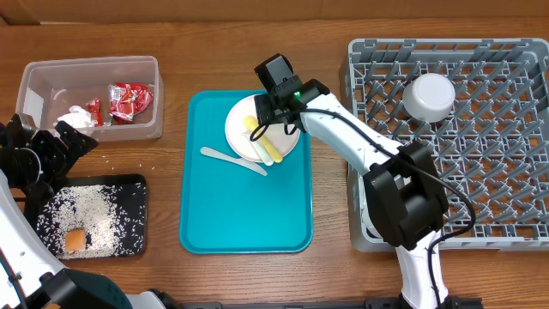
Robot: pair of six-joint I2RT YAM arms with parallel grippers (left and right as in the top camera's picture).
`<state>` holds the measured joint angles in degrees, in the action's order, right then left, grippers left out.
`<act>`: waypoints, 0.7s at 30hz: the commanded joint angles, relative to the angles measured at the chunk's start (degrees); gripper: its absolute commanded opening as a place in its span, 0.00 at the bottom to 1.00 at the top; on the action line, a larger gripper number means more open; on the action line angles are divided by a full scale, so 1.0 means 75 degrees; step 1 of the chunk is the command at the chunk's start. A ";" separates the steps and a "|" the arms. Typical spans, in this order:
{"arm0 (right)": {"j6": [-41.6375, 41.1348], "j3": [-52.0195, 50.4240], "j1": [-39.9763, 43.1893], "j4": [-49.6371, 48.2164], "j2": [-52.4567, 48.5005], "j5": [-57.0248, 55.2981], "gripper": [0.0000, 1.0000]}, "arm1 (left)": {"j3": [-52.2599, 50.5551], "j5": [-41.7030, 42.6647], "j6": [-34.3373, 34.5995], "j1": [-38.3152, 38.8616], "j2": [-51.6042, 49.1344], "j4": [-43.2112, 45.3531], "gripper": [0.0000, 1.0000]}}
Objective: Sort waste into correct bins and load items into the dishwasher rack
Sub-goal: 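Lift the white cup off the plate with the right gripper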
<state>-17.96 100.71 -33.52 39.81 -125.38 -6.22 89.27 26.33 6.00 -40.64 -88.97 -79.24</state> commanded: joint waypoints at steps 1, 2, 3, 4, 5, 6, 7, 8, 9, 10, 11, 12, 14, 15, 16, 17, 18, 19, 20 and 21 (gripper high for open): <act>-0.0012 0.0125 -0.0015 0.0020 0.0085 -0.0085 0.62 | 0.0017 -0.0026 0.0052 -0.0023 0.0012 0.0000 1.00; -0.0009 0.0172 0.0000 0.0050 0.0128 -0.0087 0.62 | 0.0017 -0.0026 0.0055 -0.0023 0.0012 0.0000 1.00; -0.0012 0.0233 0.0020 0.0096 0.0172 -0.0085 0.62 | 0.0017 -0.0026 0.0055 -0.0023 0.0012 0.0000 1.00; -0.0012 0.0326 0.0047 0.0172 0.0221 -0.0085 0.62 | 0.0017 -0.0026 0.0055 -0.0023 0.0012 0.0000 1.00; -0.0012 0.0420 0.0076 0.0268 0.0256 -0.0082 0.62 | 0.0017 -0.0026 0.0055 -0.0023 0.0012 0.0000 1.00; -0.0012 0.0554 0.0117 0.0402 0.0300 -0.0082 0.62 | 0.0017 -0.0026 0.0055 -0.0023 0.0012 0.0000 1.00; -0.0012 0.0653 0.0146 0.0507 0.0321 -0.0082 0.62 | 0.0017 -0.0026 0.0055 -0.0023 0.0012 0.0000 1.00; -0.0012 0.0769 0.0175 0.0635 0.0350 -0.0082 0.62 | 0.0017 -0.0023 0.0055 -0.0023 0.0012 0.0000 1.00; -0.0012 0.0909 0.0204 0.0778 0.0373 -0.0079 0.62 | 0.0017 -0.0023 0.0052 -0.0023 0.0012 0.0000 1.00; -0.0012 0.1029 0.0233 0.0915 0.0391 -0.0079 0.62 | 0.0017 -0.0026 0.0052 -0.0023 0.0012 0.0000 1.00; -0.0012 0.1154 0.0245 0.1040 0.0391 -0.0079 0.62 | 0.0017 -0.0026 0.0052 -0.0023 0.0012 0.0000 1.00; -0.0012 0.1303 0.0259 0.1192 0.0402 -0.0079 0.62 | 0.0017 -0.0026 0.0055 -0.0023 0.0012 0.0000 1.00; -0.0009 0.1533 0.0274 0.1411 0.0420 -0.0076 0.62 | 0.0017 -0.0026 0.0052 -0.0023 0.0012 0.0000 1.00; -0.0009 0.1667 0.0274 0.1533 0.0425 -0.0079 0.62 | 0.0017 -0.0026 0.0052 -0.0023 0.0012 0.0000 1.00; -0.0012 0.1842 0.0274 0.1693 0.0437 -0.0079 0.62 | 0.0017 -0.0026 0.0055 -0.0023 0.0012 0.0000 1.00; -0.0012 0.2014 0.0277 0.1842 0.0460 -0.0079 0.62 | 0.0017 -0.0026 0.0055 -0.0023 0.0012 0.0000 1.00; -0.0009 0.2203 0.0283 0.2002 0.0472 -0.0085 0.62 | 0.0017 -0.0026 0.0055 -0.0023 0.0012 0.0000 1.00; -0.0009 0.2457 0.0300 0.2203 0.0490 -0.0085 0.62 | 0.0017 -0.0026 0.0055 -0.0023 0.0012 0.0000 1.00; -0.0012 0.2681 0.0329 0.2369 0.0507 -0.0082 0.62 | 0.0017 -0.0026 0.0052 -0.0023 0.0012 0.0000 1.00; -0.0012 0.2908 0.0367 0.2530 0.0519 -0.0085 0.62 | 0.0017 -0.0026 0.0055 -0.0023 0.0012 0.0000 1.00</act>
<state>-17.98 117.36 -31.42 57.95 -125.29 -6.42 89.27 26.33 5.98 -40.64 -88.97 -79.24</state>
